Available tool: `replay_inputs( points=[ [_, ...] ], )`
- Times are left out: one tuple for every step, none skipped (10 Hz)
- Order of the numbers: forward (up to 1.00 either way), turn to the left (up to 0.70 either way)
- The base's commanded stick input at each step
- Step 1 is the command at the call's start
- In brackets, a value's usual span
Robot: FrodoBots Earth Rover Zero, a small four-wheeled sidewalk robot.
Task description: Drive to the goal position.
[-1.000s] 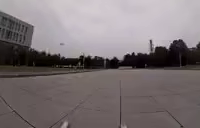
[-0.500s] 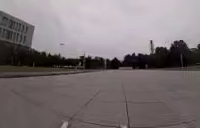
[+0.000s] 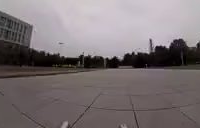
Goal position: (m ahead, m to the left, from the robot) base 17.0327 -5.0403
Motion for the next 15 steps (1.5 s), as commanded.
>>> replay_inputs(
  points=[
    [0.70,-0.29],
    [0.70,-0.02],
    [0.70,0.00],
    [0.70,0.00],
    [0.70,0.00],
    [0.70,0.00],
    [0.70,0.00],
    [0.70,0.00],
    [0.70,0.00],
    [0.70,0.00],
    [0.70,0.00],
    [0.70,0.00],
    [0.70,0.00],
    [0.70,0.00],
    [0.70,0.00]
  ],
)
